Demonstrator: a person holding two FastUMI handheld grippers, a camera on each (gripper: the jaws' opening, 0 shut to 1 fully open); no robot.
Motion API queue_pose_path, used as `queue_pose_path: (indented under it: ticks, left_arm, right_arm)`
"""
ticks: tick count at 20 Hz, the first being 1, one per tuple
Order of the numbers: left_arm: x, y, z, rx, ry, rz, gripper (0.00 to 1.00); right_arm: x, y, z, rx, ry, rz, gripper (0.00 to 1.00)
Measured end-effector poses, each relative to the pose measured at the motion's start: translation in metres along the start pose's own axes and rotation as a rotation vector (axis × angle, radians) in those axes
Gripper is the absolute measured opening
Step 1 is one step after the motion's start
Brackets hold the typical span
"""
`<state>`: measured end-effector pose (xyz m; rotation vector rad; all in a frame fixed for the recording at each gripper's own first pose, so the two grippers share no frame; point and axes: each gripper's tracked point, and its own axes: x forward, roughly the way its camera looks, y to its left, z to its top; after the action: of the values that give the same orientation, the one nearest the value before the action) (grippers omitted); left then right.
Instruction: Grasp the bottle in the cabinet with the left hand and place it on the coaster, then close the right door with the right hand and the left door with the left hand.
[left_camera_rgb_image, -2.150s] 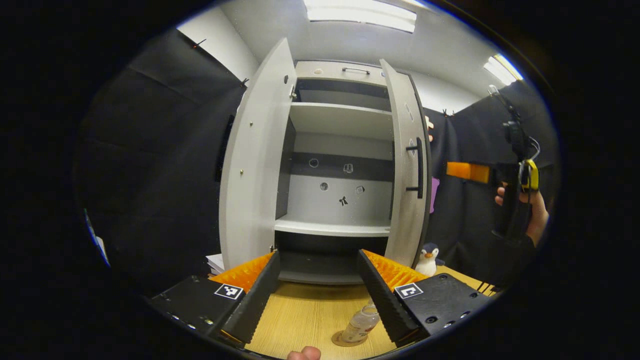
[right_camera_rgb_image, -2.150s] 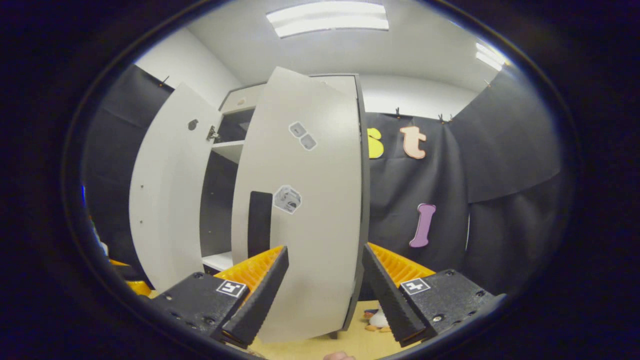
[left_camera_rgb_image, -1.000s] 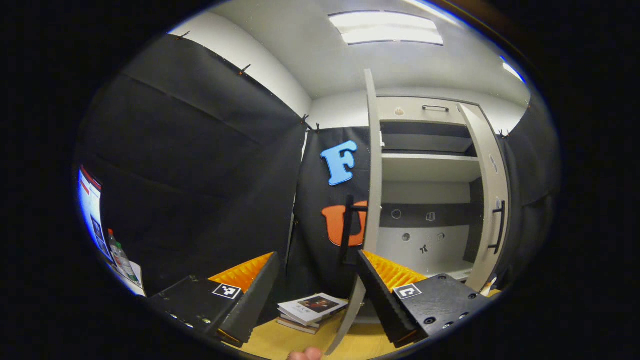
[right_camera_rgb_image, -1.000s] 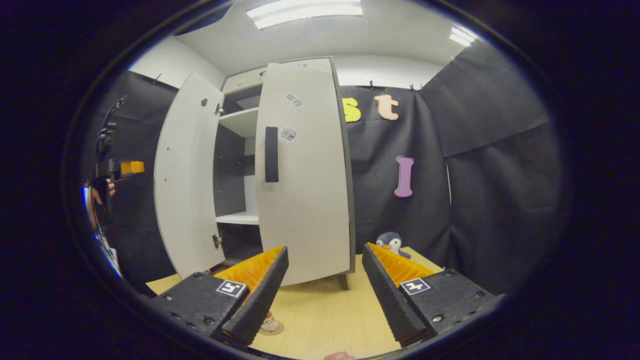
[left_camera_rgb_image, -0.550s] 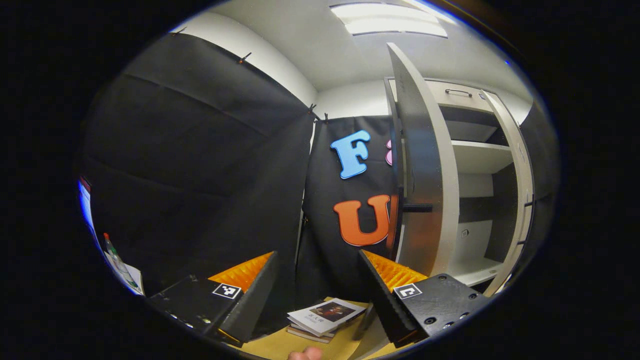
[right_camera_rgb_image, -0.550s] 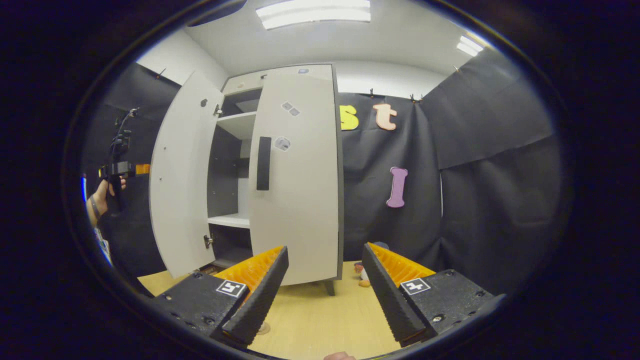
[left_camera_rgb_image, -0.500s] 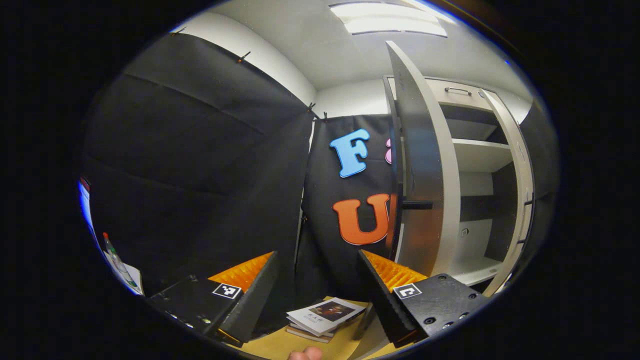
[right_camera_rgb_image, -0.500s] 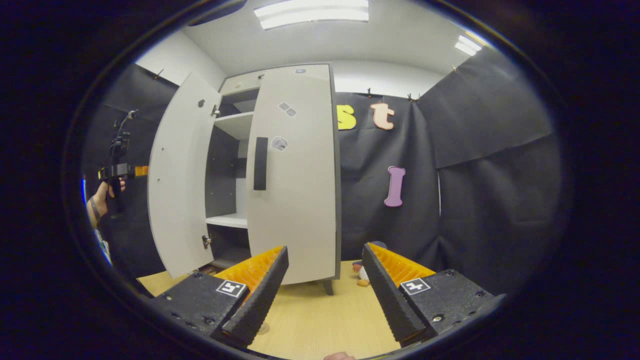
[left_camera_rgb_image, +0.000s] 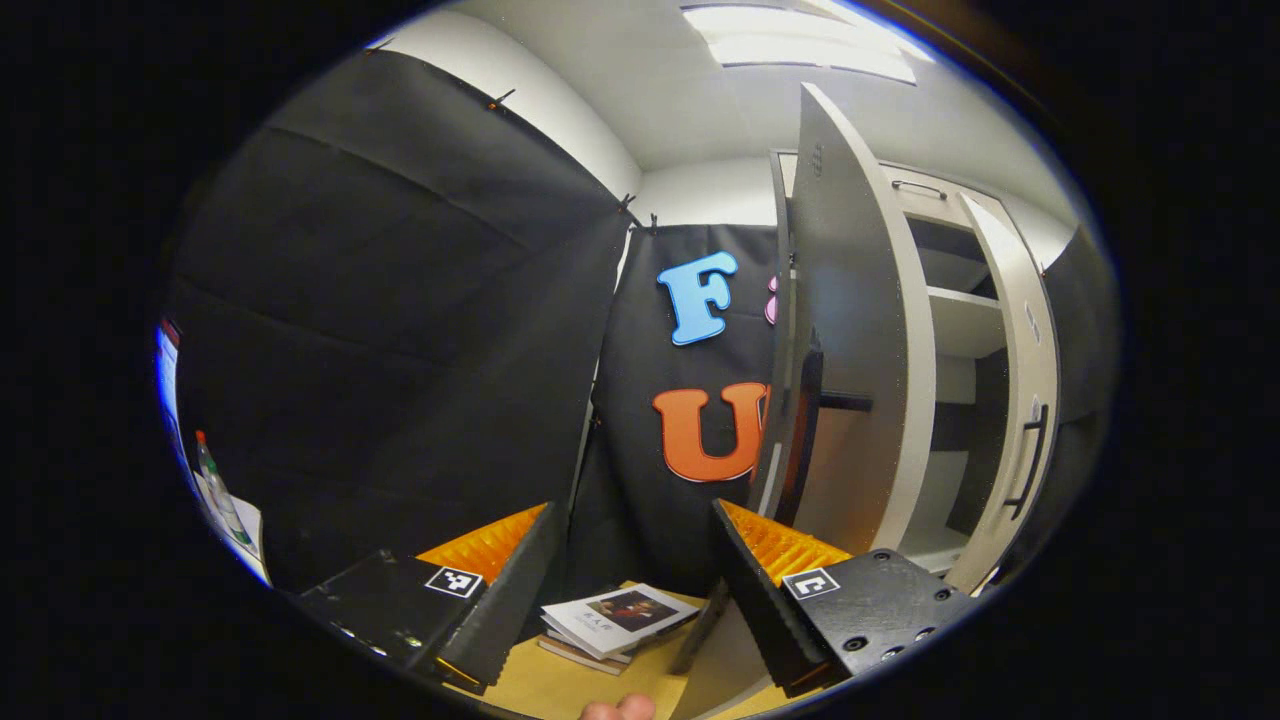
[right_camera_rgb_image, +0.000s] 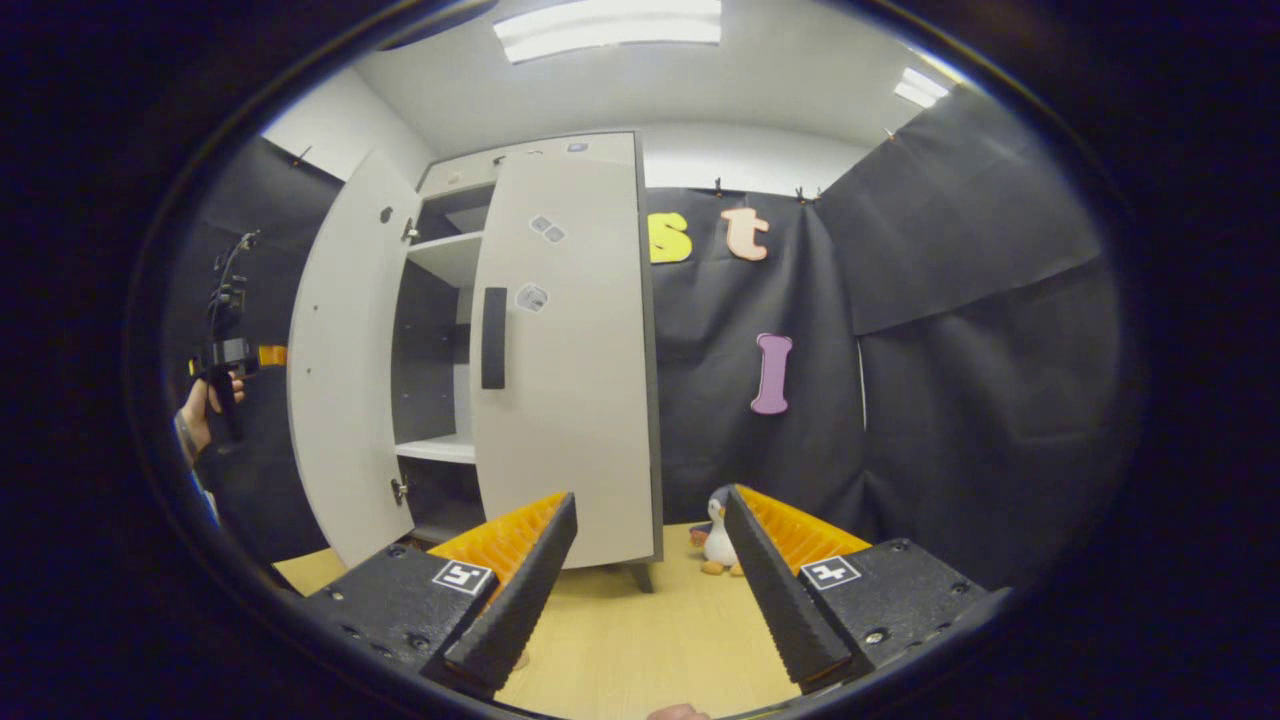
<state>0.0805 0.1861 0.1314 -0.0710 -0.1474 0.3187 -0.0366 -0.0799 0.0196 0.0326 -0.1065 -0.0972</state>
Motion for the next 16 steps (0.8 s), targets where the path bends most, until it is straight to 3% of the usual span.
queue_pose_path:
  ticks: [5, 6, 8, 10, 13, 15, 16]
  left_arm:
    - [-0.013, -0.074, -0.016, -0.033, 0.036, -0.151, 0.93]
    - [-0.013, -0.091, -0.018, -0.04, 0.04, -0.186, 0.93]
    - [-0.01, -0.124, -0.021, -0.078, 0.044, -0.255, 0.93]
    - [-0.002, -0.133, -0.022, -0.1, 0.035, -0.252, 0.99]
    - [-0.002, -0.13, -0.018, -0.094, 0.018, -0.238, 0.95]
    - [-0.005, -0.13, -0.016, -0.072, 0.009, -0.24, 0.99]
    - [-0.006, -0.13, -0.016, -0.056, 0.011, -0.242, 0.94]
  right_arm:
    - [0.0, -0.006, 0.0, -0.003, 0.001, -0.015, 0.97]
    - [0.0, -0.009, 0.001, -0.003, 0.001, -0.022, 0.93]
    - [-0.001, -0.013, 0.001, -0.006, 0.001, -0.037, 0.97]
    - [-0.009, -0.019, 0.001, -0.008, -0.002, -0.055, 0.94]
    - [-0.015, -0.028, -0.001, -0.01, -0.002, -0.082, 0.97]
    - [-0.014, -0.031, -0.004, -0.003, 0.005, -0.091, 0.97]
    - [-0.012, -0.031, -0.005, 0.003, 0.009, -0.091, 0.97]
